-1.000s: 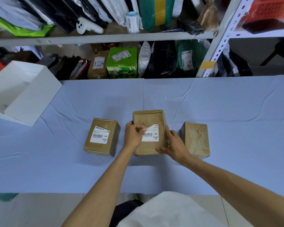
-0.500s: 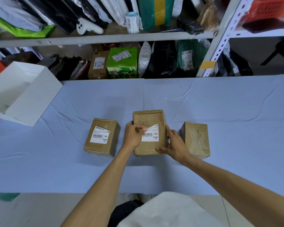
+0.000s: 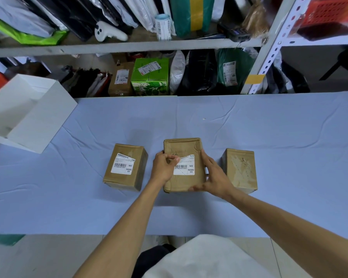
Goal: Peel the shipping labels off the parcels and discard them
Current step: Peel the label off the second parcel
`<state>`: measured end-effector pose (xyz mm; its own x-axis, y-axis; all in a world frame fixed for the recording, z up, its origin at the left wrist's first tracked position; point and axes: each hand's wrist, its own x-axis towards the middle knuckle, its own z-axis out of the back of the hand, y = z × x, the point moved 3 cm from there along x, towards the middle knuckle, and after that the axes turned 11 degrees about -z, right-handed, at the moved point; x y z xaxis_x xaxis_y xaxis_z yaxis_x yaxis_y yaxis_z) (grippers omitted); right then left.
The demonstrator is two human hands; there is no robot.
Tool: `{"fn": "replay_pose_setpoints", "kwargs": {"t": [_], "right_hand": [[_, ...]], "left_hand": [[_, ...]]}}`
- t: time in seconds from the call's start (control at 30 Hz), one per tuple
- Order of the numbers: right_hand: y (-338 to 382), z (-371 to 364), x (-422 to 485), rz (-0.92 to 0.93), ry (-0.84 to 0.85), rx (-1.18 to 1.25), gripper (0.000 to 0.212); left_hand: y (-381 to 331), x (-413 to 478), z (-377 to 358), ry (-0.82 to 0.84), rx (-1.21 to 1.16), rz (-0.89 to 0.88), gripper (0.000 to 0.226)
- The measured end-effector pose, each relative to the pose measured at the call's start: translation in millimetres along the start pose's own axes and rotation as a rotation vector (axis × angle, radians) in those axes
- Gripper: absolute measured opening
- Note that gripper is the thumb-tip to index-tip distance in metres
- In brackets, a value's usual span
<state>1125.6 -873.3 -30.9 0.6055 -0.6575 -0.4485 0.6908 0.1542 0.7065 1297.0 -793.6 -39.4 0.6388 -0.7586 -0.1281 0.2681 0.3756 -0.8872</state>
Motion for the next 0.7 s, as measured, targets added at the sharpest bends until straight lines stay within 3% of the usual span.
{"fn": "replay_pose_setpoints", "kwargs": {"t": [0.7], "right_hand": [[5.0, -4.0, 1.3, 0.04, -0.028, 0.057, 0.139]], "left_hand": [[-5.7, -0.4, 5.5, -0.008, -0.139, 0.018, 0.011]]}}
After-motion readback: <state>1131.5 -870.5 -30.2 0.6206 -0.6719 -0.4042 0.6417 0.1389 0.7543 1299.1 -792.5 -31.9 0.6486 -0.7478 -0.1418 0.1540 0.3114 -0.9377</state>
